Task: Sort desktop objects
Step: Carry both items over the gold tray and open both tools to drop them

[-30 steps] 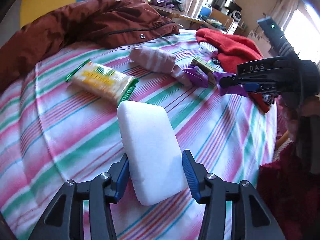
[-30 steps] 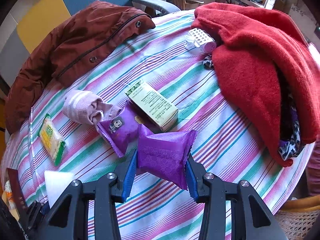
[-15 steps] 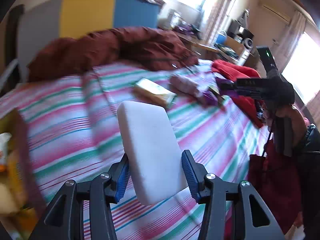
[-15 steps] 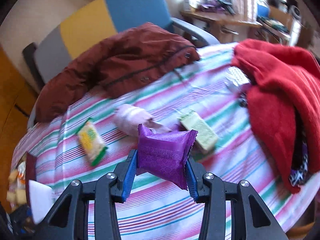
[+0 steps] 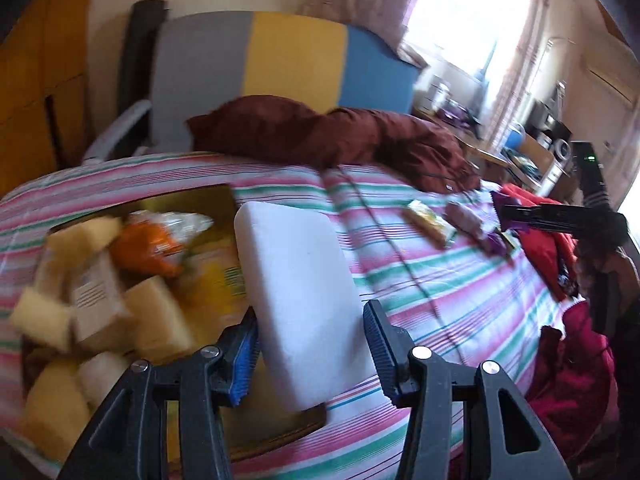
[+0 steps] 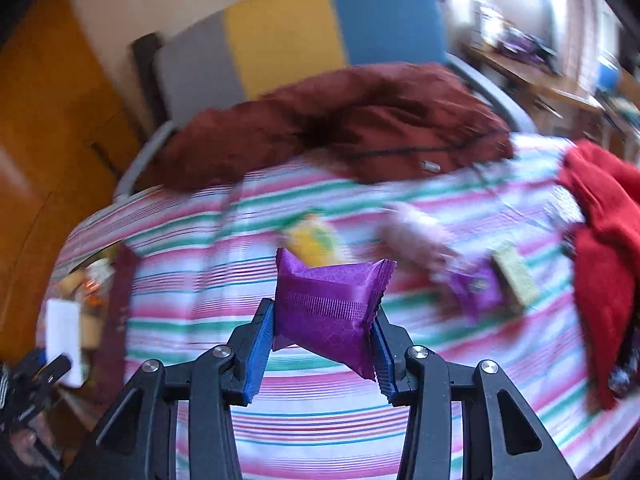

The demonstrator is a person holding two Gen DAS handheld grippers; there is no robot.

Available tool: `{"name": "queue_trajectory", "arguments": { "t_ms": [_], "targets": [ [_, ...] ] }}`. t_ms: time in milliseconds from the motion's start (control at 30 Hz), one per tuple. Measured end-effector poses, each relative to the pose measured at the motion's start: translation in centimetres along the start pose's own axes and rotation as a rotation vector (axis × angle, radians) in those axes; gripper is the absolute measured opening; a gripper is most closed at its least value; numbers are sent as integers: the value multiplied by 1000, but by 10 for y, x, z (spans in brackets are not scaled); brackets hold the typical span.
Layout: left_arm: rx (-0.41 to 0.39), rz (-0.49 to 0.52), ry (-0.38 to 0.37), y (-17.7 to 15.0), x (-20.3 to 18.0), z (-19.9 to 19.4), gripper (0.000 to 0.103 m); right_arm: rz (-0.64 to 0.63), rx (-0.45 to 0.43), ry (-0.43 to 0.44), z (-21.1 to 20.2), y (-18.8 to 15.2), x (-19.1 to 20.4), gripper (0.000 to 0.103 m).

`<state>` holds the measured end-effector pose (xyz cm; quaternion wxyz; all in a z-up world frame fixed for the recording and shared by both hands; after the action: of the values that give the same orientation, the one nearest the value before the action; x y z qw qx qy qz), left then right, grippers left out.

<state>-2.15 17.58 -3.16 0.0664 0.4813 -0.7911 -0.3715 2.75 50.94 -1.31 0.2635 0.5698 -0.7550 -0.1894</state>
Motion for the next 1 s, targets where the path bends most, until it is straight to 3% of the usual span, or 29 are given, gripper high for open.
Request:
{"name": "queue_trajectory", "arguments": {
  "t_ms": [300, 500, 767, 1000],
  "targets": [
    [-30, -156, 92, -26, 68, -26, 51, -255, 36, 252, 12, -15, 156, 46],
    [-37, -231, 103, -38, 91, -32, 51, -408, 90, 347, 30, -43, 239, 46],
    [-40, -286, 78, -40, 105, -32, 52, -480, 146, 363, 52, -65, 280, 46],
    [-13, -341, 35, -42, 111, -23, 62, -490, 164, 353, 65, -72, 294, 48]
  ]
}}
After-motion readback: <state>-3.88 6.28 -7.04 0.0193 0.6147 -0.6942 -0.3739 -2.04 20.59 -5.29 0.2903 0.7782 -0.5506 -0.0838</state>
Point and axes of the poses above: each gripper's, at about its wrist camera, not at the fingertips, and z roughly the way its jaws point, x to its left, y to its top, the point moved 3 cm from there along z, roughly the way its jaws point, and after that the axes turned 4 degrees about -z, right-handed, at the moved point
